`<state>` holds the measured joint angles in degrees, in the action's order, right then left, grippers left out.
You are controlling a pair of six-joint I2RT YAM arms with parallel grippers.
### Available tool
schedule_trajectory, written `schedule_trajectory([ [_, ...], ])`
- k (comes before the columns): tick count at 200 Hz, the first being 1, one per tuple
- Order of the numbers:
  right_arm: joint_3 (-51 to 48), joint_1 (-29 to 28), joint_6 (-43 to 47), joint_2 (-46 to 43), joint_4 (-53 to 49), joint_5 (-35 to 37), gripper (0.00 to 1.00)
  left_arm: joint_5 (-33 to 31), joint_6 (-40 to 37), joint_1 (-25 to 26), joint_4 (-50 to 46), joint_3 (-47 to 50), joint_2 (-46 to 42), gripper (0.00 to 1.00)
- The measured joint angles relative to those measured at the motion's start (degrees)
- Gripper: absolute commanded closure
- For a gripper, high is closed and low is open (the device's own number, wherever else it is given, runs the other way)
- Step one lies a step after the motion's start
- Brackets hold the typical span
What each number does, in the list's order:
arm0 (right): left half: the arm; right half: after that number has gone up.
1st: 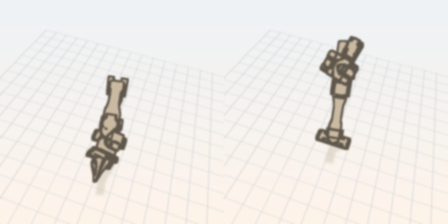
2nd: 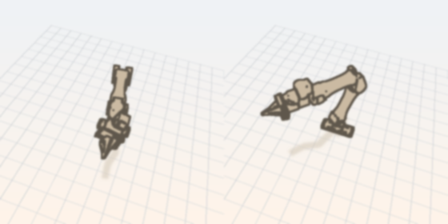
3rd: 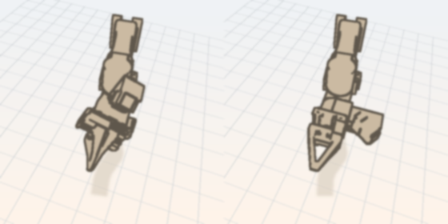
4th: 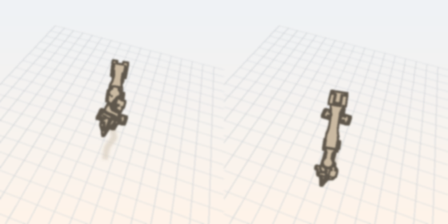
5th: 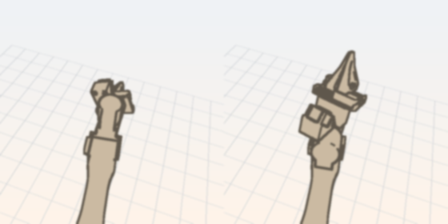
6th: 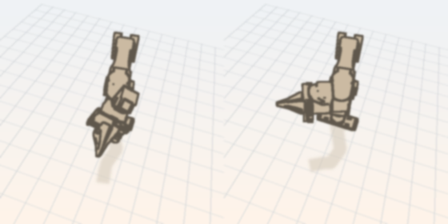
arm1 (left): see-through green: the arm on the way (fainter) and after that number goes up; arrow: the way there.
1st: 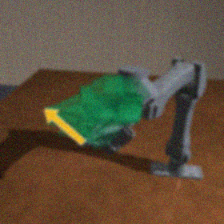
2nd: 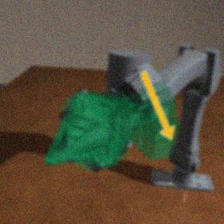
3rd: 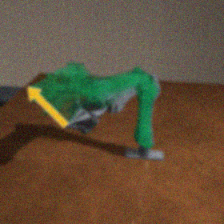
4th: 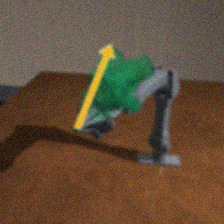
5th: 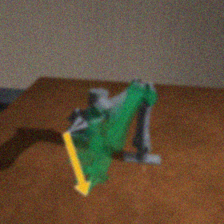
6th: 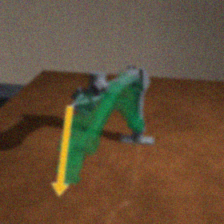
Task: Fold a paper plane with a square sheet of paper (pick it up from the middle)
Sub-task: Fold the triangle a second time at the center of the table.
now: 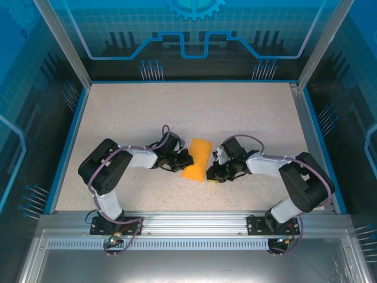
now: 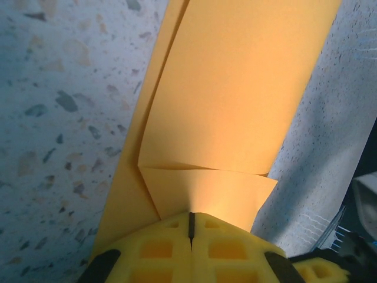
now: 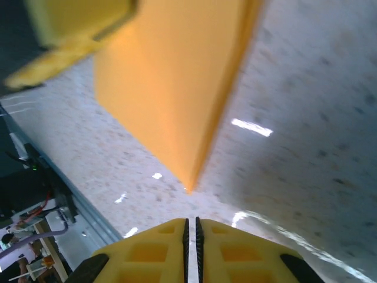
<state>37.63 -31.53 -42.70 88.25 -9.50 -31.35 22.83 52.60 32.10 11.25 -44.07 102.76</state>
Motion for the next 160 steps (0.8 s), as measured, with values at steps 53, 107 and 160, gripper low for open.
schedule_trajectory([
  [53, 9.66, -2.03, -2.60, 8.52, 3.17, 0.90, 0.89, 0.00, 0.46, 0.00, 0.04, 0.00, 0.00, 1.00],
  [107, 8.81, -3.56, -2.47, 13.60, 3.87, 1.09, 0.91, -0.02, 1.31, 0.00, 0.17, 0.11, 0.00, 1.00],
  [160, 5.40, -2.62, -0.79, 12.76, 8.76, -0.44, 0.98, 0.98, 0.85, -1.29, -0.39, 0.09, -0.07, 1.00],
])
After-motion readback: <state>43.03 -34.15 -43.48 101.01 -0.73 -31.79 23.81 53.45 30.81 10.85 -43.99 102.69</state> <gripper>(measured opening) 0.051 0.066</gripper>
